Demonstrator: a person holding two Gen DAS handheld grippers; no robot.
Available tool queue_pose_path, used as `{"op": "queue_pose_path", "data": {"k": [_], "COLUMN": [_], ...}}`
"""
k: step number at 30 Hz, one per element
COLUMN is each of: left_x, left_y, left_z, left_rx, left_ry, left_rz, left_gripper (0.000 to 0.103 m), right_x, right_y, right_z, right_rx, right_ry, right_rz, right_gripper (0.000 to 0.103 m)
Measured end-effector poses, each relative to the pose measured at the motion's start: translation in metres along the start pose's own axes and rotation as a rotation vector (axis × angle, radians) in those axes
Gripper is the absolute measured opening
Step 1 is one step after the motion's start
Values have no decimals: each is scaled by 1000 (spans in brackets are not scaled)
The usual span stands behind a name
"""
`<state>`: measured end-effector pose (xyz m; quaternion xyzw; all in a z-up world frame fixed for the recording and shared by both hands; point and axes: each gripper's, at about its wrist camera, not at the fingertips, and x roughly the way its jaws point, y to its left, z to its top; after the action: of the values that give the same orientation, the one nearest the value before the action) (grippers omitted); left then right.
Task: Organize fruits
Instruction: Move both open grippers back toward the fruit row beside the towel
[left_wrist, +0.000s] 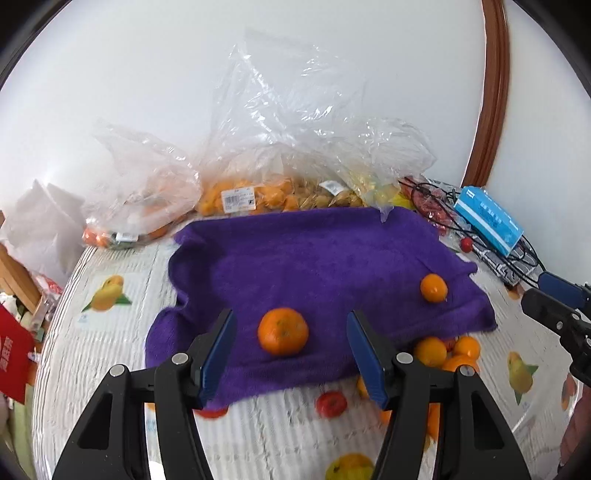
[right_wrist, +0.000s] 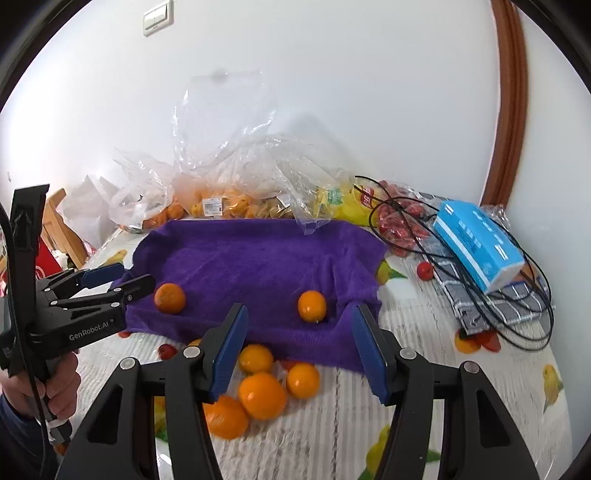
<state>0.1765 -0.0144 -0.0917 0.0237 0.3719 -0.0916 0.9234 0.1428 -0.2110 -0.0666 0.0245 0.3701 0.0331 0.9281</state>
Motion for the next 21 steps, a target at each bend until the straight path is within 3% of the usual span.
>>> {"op": "queue_pose_path", "data": {"k": [7, 12, 21], "left_x": [-22, -29, -20], "left_y": [18, 26, 33], "left_z": [-20, -33, -45], "left_rx": [-51, -61, -78], "left_ry": [15, 21, 36], "left_rz": [-22, -17, -28], "left_gripper": [60, 60, 60], "right_x": [-12, -5, 24], "right_y": [-1, -2, -8], "right_z": [-30, -48, -56], "right_rx": [34, 50, 74], "right_ry": [39, 73, 108], "right_rz": [7, 17, 29], "right_gripper": [57, 39, 30]}}
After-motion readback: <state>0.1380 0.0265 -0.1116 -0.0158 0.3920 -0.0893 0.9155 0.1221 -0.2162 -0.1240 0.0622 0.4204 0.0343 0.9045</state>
